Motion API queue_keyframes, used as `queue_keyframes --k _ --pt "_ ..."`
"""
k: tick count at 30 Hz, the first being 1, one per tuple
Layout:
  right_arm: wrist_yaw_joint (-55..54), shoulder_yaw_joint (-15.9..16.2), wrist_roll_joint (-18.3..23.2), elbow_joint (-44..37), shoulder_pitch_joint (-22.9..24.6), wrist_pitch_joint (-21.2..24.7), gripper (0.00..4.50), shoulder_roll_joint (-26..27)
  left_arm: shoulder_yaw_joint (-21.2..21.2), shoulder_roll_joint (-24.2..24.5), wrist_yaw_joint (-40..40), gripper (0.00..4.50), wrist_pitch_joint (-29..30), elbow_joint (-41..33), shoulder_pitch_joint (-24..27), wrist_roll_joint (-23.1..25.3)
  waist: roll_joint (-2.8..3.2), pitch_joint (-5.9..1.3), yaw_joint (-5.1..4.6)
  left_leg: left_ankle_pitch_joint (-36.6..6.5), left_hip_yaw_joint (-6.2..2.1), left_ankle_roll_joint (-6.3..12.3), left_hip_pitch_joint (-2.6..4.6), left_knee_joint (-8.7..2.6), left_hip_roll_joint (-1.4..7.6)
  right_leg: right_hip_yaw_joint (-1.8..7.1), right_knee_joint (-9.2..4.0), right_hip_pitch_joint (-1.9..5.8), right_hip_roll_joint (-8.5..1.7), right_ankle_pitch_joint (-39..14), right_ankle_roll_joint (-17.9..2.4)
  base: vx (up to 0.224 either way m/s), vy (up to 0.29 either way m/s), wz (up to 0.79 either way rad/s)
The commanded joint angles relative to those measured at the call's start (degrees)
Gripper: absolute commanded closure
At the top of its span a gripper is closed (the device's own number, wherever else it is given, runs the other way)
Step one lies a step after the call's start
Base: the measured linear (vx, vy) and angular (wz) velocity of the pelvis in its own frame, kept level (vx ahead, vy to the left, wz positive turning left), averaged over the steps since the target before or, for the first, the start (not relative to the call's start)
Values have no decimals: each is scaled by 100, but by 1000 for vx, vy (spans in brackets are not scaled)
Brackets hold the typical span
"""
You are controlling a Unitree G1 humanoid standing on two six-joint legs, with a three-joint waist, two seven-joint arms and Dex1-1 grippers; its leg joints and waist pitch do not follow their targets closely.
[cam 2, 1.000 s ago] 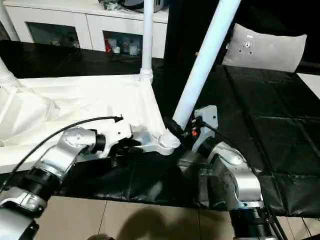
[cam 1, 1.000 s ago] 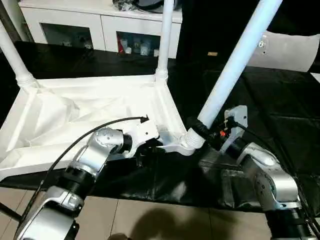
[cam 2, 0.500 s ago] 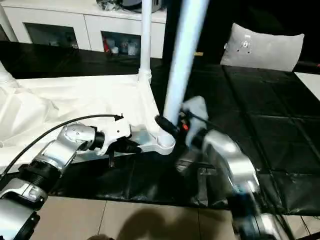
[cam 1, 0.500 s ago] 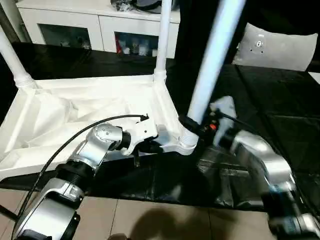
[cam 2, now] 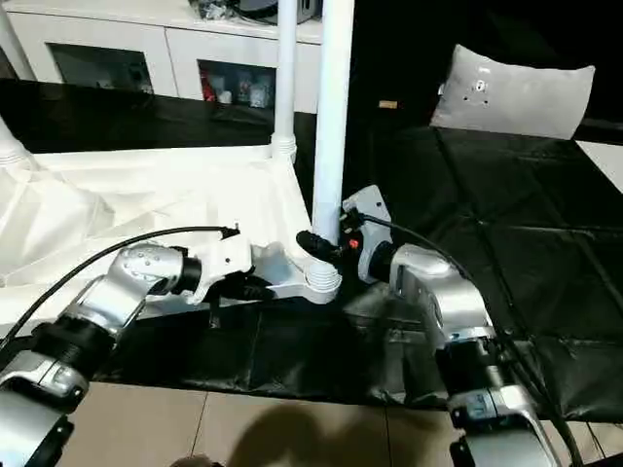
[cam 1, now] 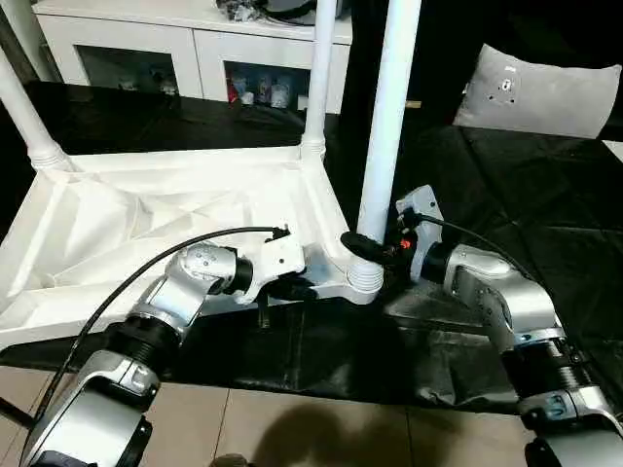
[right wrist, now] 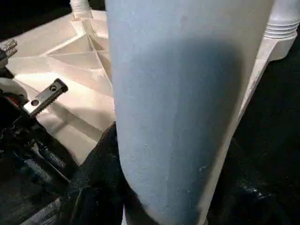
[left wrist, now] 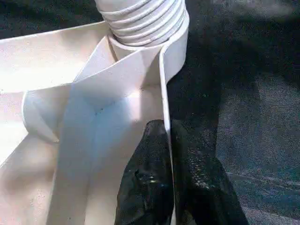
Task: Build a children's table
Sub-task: Insert table leg to table base
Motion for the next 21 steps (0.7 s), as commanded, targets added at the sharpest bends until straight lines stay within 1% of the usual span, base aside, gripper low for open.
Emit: queue_keyframes --k 1,2,3,4,5,6,7,8,9,10,11,12,14,16,19,20,21 --pt "-19 -115 17 388 72 26 264 20 -153 -13 -310 450 -74 -106 121 -107 89 -372 22 -1004 -120 -39 86 -393 345 326 -391 261 -599 -282 -1293 0 0 0" --pt "-35 -186 55 460 69 -8 264 42 -140 -21 -332 450 -64 -123 127 -137 75 -374 15 -1023 -117 -40 85 -392 343 323 -391 265 -598 -267 -1318 0 0 0" --pt "-33 -245 86 539 70 -86 264 64 -106 -35 -355 450 -30 -143 141 -194 142 -378 23 -1026 -130 -58 84 -391 343 320 -379 267 -603 -245 -1334 0 0 0" --pt "-32 -316 132 610 94 -140 264 83 -81 -48 -349 450 -8 -155 153 -226 142 -378 23 -1026 -130 -58 84 -391 343 320 -379 267 -603 -245 -1334 0 0 0" --pt "-8 -425 197 719 142 -248 264 108 -53 -64 -334 450 24 -176 175 -254 125 -374 -2 -1083 -120 -66 82 -394 343 321 -395 267 -587 -201 -1349 0 0 0" --pt "48 -530 271 784 247 -356 264 131 -41 -71 -321 450 44 -196 206 -260 149 -379 10 -1068 -126 -48 77 -386 338 321 -385 279 -601 -173 -1382 0 0 0" --pt "80 -582 317 794 317 -396 264 145 -33 -77 -314 450 60 -209 225 -268 134 -381 10 -1073 -117 -33 77 -385 344 324 -397 279 -604 -160 -1375 0 0 0" --pt "102 -617 354 789 370 -420 264 160 -22 -82 -313 450 77 -219 239 -282 147 -389 17 -1045 -123 -8 82 -382 350 321 -386 287 -601 -67 -1393 0 0 0" --pt "117 -644 385 782 411 -433 264 172 -11 -87 -312 450 91 -227 250 -296 129 -391 4 -957 -127 26 66 -385 339 305 -363 296 -576 34 -1412 0 0 0" --pt "120 -650 392 781 421 -436 264 175 -9 -88 -312 450 94 -229 253 -299 129 -391 4 -957 -127 26 66 -385 339 305 -363 296 -576 34 -1412 0 0 0" --pt "122 -727 453 775 530 -507 264 227 23 -114 -324 450 118 -242 269 -351 146 -387 2 -946 -115 91 70 -377 334 309 -381 288 -581 -13 -1413 0 0 0" --pt "136 -776 502 756 608 -575 264 274 40 -131 -313 450 126 -243 273 -372 176 -380 16 -1059 -111 96 75 -375 337 318 -420 274 -606 -198 -1394 0 0 0" --pt "206 -876 640 682 858 -801 264 426 79 -174 -274 450 143 -220 266 -397 167 -380 27 -1134 -119 84 74 -388 346 316 -436 275 -612 -419 -1339 0 0 0" --pt "231 -881 654 667 914 -851 264 456 84 -180 -264 450 150 -217 266 -394 176 -380 20 -1181 -127 79 74 -402 347 309 -444 270 -599 -567 -1295 0 0 0" --pt "199 -724 417 645 1163 -1248 264 472 77 -183 -222 450 142 -173 264 -380 188 -372 27 -1308 -130 54 81 -419 349 313 -478 250 -603 -842 -1216 0 0 0" --pt "187 -670 336 629 1206 -1349 264 456 81 -177 -214 450 137 -172 270 -379 200 -373 27 -1330 -133 36 84 -423 354 313 -483 240 -598 -878 -1187 0 0 0" --pt "188 -631 265 617 1251 -1476 264 438 89 -175 -204 450 140 -176 277 -377 198 -377 22 -1327 -134 32 79 -425 346 315 -482 247 -593 -864 -1179 0 0 0"
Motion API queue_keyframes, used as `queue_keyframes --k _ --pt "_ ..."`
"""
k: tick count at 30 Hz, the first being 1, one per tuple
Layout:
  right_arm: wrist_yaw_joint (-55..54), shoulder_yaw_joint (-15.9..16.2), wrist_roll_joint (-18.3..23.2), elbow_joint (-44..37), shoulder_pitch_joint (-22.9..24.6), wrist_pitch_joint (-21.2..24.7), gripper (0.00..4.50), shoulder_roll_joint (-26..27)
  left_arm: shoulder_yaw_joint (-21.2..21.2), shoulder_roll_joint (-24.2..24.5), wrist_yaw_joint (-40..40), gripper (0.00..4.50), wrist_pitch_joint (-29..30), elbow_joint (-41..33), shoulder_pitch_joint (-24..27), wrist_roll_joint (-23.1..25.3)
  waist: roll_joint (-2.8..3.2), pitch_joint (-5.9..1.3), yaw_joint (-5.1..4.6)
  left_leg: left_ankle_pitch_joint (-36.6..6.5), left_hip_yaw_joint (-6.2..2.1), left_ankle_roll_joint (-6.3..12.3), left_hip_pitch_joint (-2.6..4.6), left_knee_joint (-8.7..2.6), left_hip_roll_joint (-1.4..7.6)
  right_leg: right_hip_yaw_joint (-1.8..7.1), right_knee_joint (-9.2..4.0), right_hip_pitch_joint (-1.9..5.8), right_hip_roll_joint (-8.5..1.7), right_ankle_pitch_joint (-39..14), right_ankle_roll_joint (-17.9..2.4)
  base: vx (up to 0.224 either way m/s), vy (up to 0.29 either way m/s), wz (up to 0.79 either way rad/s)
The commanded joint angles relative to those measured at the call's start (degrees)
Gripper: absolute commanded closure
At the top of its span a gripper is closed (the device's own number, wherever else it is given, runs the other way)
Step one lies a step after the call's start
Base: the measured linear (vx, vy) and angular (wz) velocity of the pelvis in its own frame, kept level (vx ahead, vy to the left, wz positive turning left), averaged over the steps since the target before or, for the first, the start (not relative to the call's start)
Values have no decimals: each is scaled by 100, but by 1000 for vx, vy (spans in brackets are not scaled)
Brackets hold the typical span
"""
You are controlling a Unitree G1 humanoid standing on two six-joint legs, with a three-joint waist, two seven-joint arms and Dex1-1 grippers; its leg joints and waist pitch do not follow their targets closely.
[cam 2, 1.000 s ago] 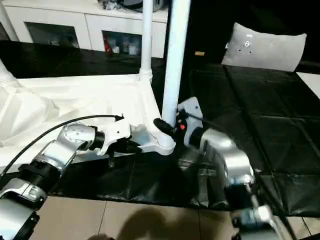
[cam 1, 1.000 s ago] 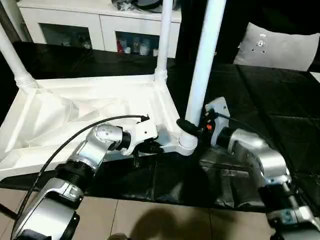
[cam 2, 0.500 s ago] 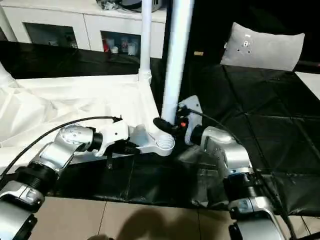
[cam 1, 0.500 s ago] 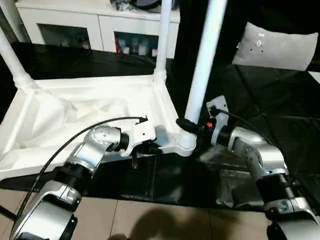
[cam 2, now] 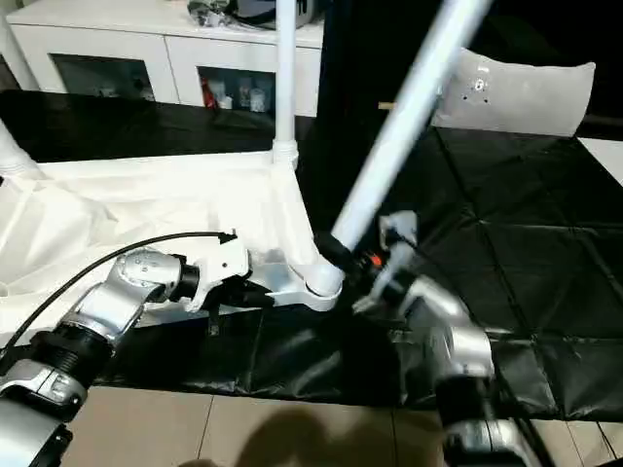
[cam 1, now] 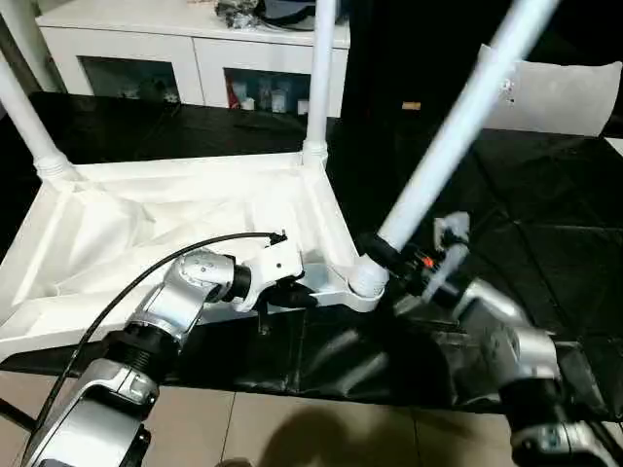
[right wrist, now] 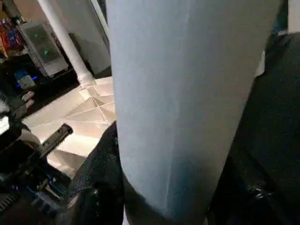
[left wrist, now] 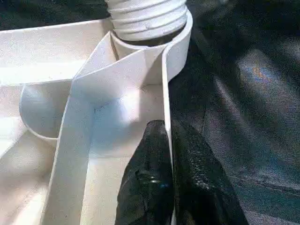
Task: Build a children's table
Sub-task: Insert table leg to table base
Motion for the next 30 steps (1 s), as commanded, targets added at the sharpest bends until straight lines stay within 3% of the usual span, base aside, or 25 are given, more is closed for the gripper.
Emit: queue_keyframes --k 1,6,13,16,17,21,23,28,29,30 --pt "-130 168 -446 282 233 -45 264 -98 25 -81 -92 450 -35 -74 84 -192 46 -304 21 -1322 -135 18 78 -428 351 316 -470 234 -591 -851 -1168 0 0 0" --pt "-147 243 -731 297 283 -520 264 -174 32 -85 -66 450 -17 -113 128 -188 39 -298 17 -1338 -133 65 76 -433 347 318 -486 229 -595 -916 -1152 0 0 0" --pt "151 805 -1289 551 142 -779 264 -531 -6 -33 -54 450 -7 -243 219 -140 1 -287 -2 -1281 -129 153 58 -432 341 322 -503 228 -592 -1106 -1081 0 0 0" --pt "429 1050 -1426 654 52 -707 264 -641 -46 29 -115 450 -27 -281 222 -104 11 -270 -24 -1386 -132 131 66 -444 337 322 -532 210 -582 -1348 -1017 0 0 0" --pt "532 1136 -1466 683 19 -682 264 -678 -63 59 -147 450 -44 -280 209 -85 -36 -276 -35 -1422 -130 138 74 -449 348 326 -537 212 -582 -1356 -1005 0 0 0" --pt "789 1340 -1509 739 -94 -586 264 -763 -87 131 -225 450 -87 -253 127 -48 -37 -300 -26 -1212 -128 216 63 -440 345 318 -496 229 -575 -955 -1081 0 0 0" --pt "892 1406 -1502 769 -155 -546 264 -788 -92 159 -261 450 -102 -232 83 -37 -62 -299 -32 -1197 -121 237 61 -435 342 313 -494 235 -572 -895 -1115 0 0 0" --pt "1223 1436 -1416 982 -399 -432 264 -766 -125 212 -350 450 -244 30 -168 49 -46 -297 -28 -1240 -119 227 65 -434 338 311 -507 231 -576 -1011 -1128 0 0 0" --pt "1237 1434 -1413 993 -407 -434 264 -764 -128 213 -357 450 -251 44 -179 52 -88 -294 -34 -1247 -114 224 69 -439 344 312 -515 230 -576 -1039 -1120 0 0 0" --pt "1271 1431 -1402 1015 -428 -433 264 -762 -133 213 -378 450 -275 100 -225 61 -60 -305 -22 -1203 -120 213 73 -437 349 312 -501 230 -580 -970 -1128 0 0 0"
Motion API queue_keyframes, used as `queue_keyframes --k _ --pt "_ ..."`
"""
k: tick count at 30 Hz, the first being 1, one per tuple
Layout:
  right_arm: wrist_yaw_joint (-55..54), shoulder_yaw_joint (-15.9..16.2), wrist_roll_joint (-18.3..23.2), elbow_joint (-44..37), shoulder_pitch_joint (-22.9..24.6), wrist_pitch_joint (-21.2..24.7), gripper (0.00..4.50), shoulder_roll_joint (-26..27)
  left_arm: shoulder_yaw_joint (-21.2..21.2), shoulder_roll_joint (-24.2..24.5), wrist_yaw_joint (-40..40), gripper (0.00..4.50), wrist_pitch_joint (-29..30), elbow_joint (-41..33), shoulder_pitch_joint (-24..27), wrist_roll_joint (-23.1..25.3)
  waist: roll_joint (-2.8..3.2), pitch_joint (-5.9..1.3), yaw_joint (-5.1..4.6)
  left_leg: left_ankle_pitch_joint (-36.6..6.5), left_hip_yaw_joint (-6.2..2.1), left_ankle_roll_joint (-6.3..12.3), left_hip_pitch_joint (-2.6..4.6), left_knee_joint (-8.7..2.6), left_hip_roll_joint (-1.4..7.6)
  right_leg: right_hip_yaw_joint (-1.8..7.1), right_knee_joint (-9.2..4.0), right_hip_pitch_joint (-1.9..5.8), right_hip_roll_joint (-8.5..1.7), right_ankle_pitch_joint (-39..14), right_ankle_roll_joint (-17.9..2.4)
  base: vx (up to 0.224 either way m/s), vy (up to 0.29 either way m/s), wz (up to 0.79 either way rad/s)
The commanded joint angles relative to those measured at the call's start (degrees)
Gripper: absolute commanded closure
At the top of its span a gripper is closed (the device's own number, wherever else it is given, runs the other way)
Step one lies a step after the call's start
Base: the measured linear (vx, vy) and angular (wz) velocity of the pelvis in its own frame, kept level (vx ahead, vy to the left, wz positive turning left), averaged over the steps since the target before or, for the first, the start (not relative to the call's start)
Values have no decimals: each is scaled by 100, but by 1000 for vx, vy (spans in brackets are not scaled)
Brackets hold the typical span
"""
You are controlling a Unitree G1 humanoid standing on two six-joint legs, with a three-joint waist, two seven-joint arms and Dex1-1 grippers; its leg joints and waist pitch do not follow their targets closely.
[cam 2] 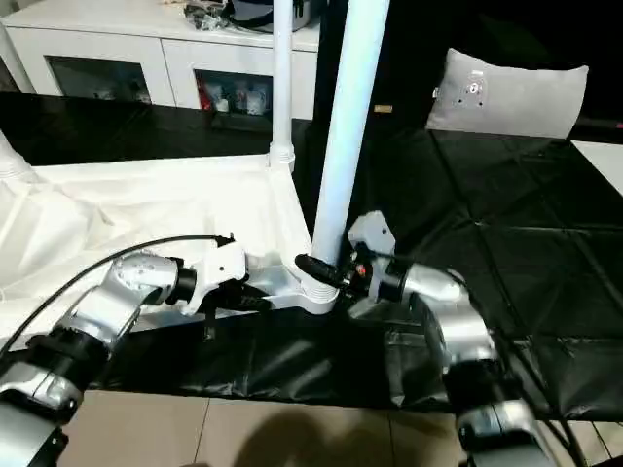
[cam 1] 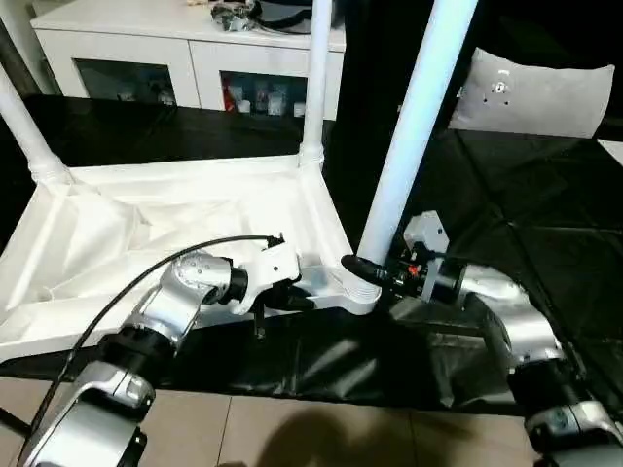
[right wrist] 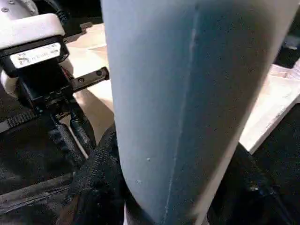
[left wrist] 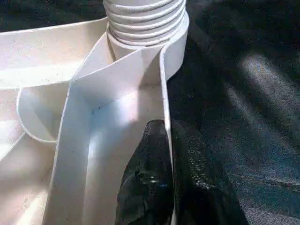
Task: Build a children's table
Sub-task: Insert table leg to table base, then rotate leg to tighten
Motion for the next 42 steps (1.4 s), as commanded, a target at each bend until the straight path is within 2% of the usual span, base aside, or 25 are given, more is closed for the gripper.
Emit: queue_keyframes --k 1,5,6,8,11,12,13,14,16,17,18,19,20,21,23,26,27,29,31,32,35,37,39,40,42 --pt "130 377 -345 514 260 358 264 -47 -106 60 -198 450 -190 30 -201 38 23 -257 35 -1207 -125 202 64 -405 355 315 -463 218 -584 -920 -1149 0 0 0" --pt "55 323 -258 387 263 475 264 -11 -95 58 -195 450 -129 105 -245 41 18 -250 40 -1316 -124 156 73 -414 358 319 -467 220 -590 -916 -1178 0 0 0" --pt "-64 279 -238 271 315 547 264 17 -58 37 -110 450 12 54 -209 23 34 -251 46 -1329 -128 146 75 -416 363 321 -466 217 -597 -938 -1177 0 0 0" --pt "-286 244 -285 194 358 600 264 48 -12 -1 -30 450 169 -44 -146 -23 24 -247 44 -1330 -128 115 83 -430 365 324 -464 215 -588 -940 -1168 0 0 0" --pt "-1130 138 -541 53 426 855 264 181 100 -143 296 450 734 -388 77 -99 48 -215 26 -1502 -143 23 87 -467 377 327 -488 195 -595 -1190 -1147 0 0 0" --pt "-1560 25 -526 -70 426 1163 264 333 163 -316 636 450 1151 -627 206 -98 52 -166 -3 -1907 -147 -84 136 -498 381 337 -551 170 -604 -1813 -1079 0 0 0" --pt "-1840 -44 -522 -135 414 1362 264 434 211 -445 883 450 1405 -763 276 -89 78 -143 3 -2075 -171 -123 140 -502 368 329 -580 151 -621 -2138 -1016 0 0 0" --pt "-2077 -103 -514 -194 403 1537 264 522 253 -561 1100 450 1631 -883 336 -82 69 -116 -30 -2477 -192 -228 217 -512 375 333 -640 96 -617 -2738 -891 0 0 0" --pt "-3012 -321 -629 -41 216 1787 264 817 340 -983 1767 450 2199 -1216 430 -11 38 -131 -67 -2589 -236 -308 201 -535 361 318 -678 124 -639 -3143 -710 0 0 0" --pt "-3129 -357 -631 -3 182 1804 264 859 337 -1044 1840 450 2264 -1257 436 3 57 -147 -103 -2519 -253 -320 182 -546 360 320 -674 128 -635 -3061 -664 0 0 0" --pt "-3606 -497 -651 178 31 1847 264 1025 289 -1312 2141 450 2477 -1437 468 92 43 -164 -132 -2429 -250 -328 166 -549 363 320 -659 133 -628 -2835 -681 0 0 0" --pt "-3802 -533 -665 260 -39 1872 264 1090 229 -1437 2270 450 2582 -1537 483 158 43 -164 -132 -2429 -250 -328 166 -549 363 320 -659 133 -628 -2835 -681 0 0 0" --pt "-3945 -562 -658 340 -108 1894 264 1158 128 -1538 2355 450 2622 -1626 493 248 8 -162 -159 -2330 -211 -246 169 -522 347 338 -683 104 -615 -2599 -715 0 0 0" --pt "-4039 -564 -654 351 -140 1947 264 1203 34 -1583 2409 450 2649 -1692 496 329 -8 -156 -149 -2250 -202 -159 156 -512 325 339 -697 111 -612 -2615 -671 0 0 0" --pt "-4196 -570 -703 292 -163 2091 264 1275 -80 -1606 2505 450 2705 -1760 487 450 -4 -162 -132 -2065 -193 -77 130 -514 315 349 -699 121 -604 -2571 -585 0 0 0" --pt "-4303 -597 -761 212 -163 2179 264 1329 -44 -1565 2562 450 2786 -1807 479 449 3 -178 -114 -1866 -180 -76 119 -521 319 354 -672 137 -589 -2231 -586 0 0 0" --pt "-4372 -626 -800 235 -193 2180 264 1332 -19 -1470 2595 450 2801 -1829 475 496 23 -194 -103 -1747 -179 -81 111 -520 322 357 -644 150 -583 -1964 -624 0 0 0" --pt "-4411 -645 -815 267 -216 2165 264 1336 -6 -1406 2634 450 2812 -1825 467 545 2 -213 -112 -1560 -166 -71 87 -514 317 353 -600 182 -566 -1531 -700 0 0 0" --pt "-4429 -641 -817 286 -224 2145 264 1343 5 -1378 2665 450 2815 -1821 466 570 9 -218 -113 -1384 -154 -40 79 -505 317 349 -566 201 -558 -1162 -800 0 0 0" --pt "-4374 -594 -837 307 -228 2001 264 1319 28 -1371 2687 450 2827 -1829 462 556 16 -213 -112 -1344 -143 -18 82 -500 309 346 -563 203 -555 -1078 -837 0 0 0" --pt "-4299 -567 -828 317 -226 1891 264 1290 51 -1372 2737 450 2742 -1796 445 540 16 -189 -116 -1521 -147 -44 94 -516 318 343 -602 192 -565 -1420 -818 0 0 0" --pt "-4281 -581 -820 267 -202 1869 208 1285 63 -1350 2788 450 2692 -1762 433 528 30 -189 -120 -1658 -158 -98 107 -526 327 349 -616 180 -557 -1576 -780 0 0 0" --pt "-4208 -631 -775 180 -152 1842 191 1269 52 -1275 2790 450 2605 -1689 420 532 43 -191 -115 -1693 -158 -120 114 -527 329 353 -616 174 -556 -1534 -782 0 0 0" --pt "-4143 -650 -742 117 -112 1799 185 1253 52 -1230 2782 450 2552 -1650 417 536 51 -199 -112 -1676 -154 -120 116 -525 329 357 -608 176 -554 -1456 -792 0 0 0" --pt "-3900 -697 -605 -107 30 1677 161 1185 77 -1120 2769 450 2433 -1523 384 554 30 -234 -84 -1368 -142 -50 81 -487 323 359 -555 229 -562 -900 -853 0 0 0"
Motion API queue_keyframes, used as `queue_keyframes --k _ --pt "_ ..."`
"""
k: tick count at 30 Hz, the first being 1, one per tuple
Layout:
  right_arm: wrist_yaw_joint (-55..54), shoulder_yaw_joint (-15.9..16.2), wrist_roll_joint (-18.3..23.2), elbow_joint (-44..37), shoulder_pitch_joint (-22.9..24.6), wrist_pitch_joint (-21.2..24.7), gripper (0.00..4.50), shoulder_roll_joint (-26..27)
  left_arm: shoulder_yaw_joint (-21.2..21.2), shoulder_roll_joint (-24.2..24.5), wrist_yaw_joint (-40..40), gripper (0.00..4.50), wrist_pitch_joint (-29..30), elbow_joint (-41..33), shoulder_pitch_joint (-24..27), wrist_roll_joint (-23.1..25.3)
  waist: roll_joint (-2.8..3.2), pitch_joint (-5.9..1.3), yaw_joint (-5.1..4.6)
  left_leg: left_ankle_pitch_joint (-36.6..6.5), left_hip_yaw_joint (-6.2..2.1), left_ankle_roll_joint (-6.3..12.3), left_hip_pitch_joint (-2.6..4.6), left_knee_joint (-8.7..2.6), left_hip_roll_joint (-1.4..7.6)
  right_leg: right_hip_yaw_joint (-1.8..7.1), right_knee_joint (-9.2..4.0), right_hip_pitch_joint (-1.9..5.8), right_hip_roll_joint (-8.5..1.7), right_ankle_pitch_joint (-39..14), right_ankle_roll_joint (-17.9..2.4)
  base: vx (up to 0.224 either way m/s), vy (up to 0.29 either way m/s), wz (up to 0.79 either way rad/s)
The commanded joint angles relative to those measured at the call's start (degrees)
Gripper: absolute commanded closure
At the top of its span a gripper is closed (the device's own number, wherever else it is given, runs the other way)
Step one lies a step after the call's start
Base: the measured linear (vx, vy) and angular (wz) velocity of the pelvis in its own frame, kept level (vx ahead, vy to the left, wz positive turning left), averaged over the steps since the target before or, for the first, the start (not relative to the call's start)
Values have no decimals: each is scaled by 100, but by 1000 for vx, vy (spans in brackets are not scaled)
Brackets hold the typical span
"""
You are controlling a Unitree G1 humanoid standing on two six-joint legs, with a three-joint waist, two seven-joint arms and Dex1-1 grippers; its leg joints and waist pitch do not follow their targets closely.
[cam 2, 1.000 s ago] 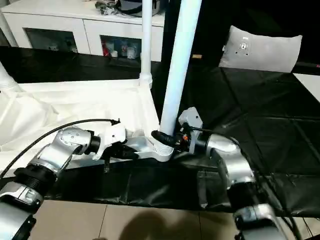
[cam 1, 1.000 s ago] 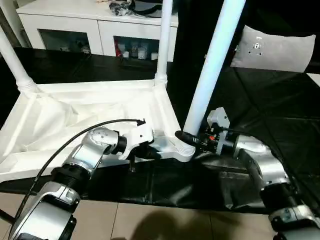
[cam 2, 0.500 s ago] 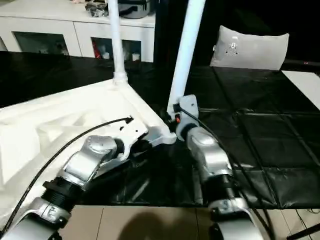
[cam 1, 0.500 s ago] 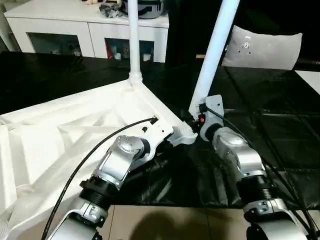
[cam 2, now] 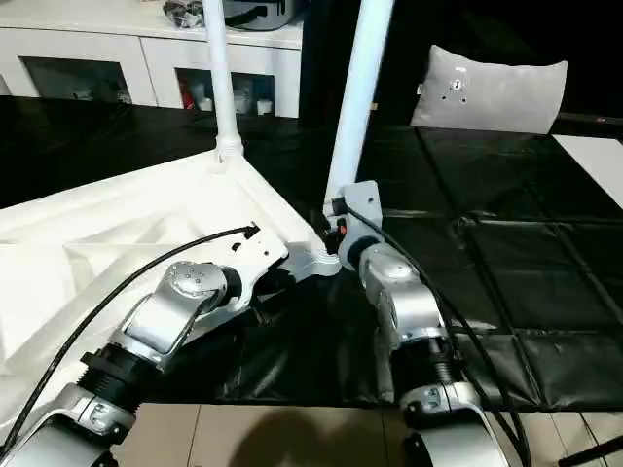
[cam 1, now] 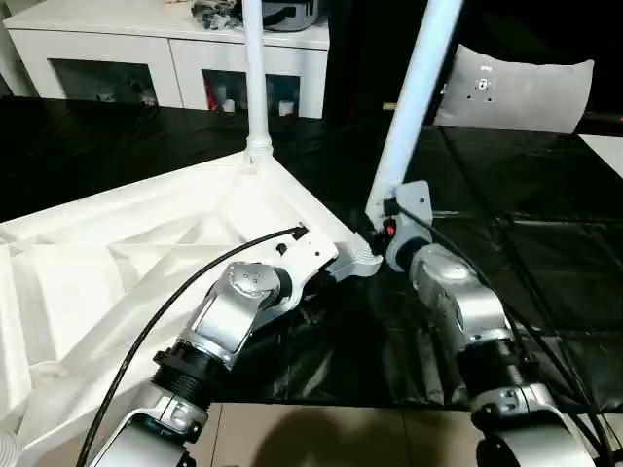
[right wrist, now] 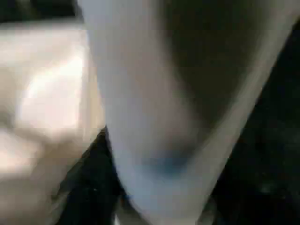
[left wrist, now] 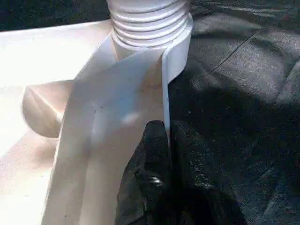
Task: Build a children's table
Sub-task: Rotate leg to tighten
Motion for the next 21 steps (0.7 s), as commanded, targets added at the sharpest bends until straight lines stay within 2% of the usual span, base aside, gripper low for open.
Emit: queue_keyframes --k 1,3,4,11,13,16,17,18,21 --pt "148 -1 46 193 216 192 151 -100 28 112 23 450 -188 70 -81 43 10 -283 44 -1210 -143 2 23 -374 345 350 -455 233 -556 -687 -899 0 0 0" --pt "397 -5 145 -5 345 71 138 -180 14 196 10 450 -267 145 -103 68 29 -286 63 -833 -118 160 -5 -329 328 342 -405 242 -541 -140 -1020 0 0 0" --pt "470 -26 198 -108 397 70 138 -209 11 233 -4 450 -296 172 -108 72 27 -279 65 -809 -113 184 -5 -329 328 340 -408 237 -543 -105 -1042 0 0 0" --pt "1406 -165 656 -933 828 -86 58 -591 -48 510 -433 450 -651 178 -38 -71 25 -253 84 -1030 -124 229 -2 -344 342 325 -463 241 -554 -737 -956 0 0 0" --pt "1872 -155 783 -1111 955 -136 45 -855 -164 674 -738 450 -978 206 26 -99 30 -258 93 -998 -122 263 1 -333 341 325 -460 235 -542 -687 -972 0 0 0" --pt "2295 -148 858 -1178 1027 -208 14 -1125 -291 837 -1069 450 -1272 241 75 -163 28 -277 128 -758 -114 331 3 -307 349 326 -398 241 -539 -229 -1058 0 0 0" --pt "2295 -148 858 -1178 1027 -208 14 -1125 -291 837 -1069 450 -1272 241 75 -163 23 -279 141 -711 -102 358 1 -295 341 325 -385 244 -541 -120 -1104 0 0 0" --pt "2586 -155 909 -1183 1038 -278 3 -1310 -402 985 -1402 450 -1593 232 125 -220 13 -283 156 -675 -109 392 -3 -290 344 319 -376 252 -550 -79 -1132 0 0 0" --pt "3111 -87 985 -1205 1030 -311 3 -1563 -566 1196 -1786 450 -1973 314 142 -205 29 -290 189 -668 -101 437 7 -275 358 313 -360 247 -543 -25 -1171 0 0 0"
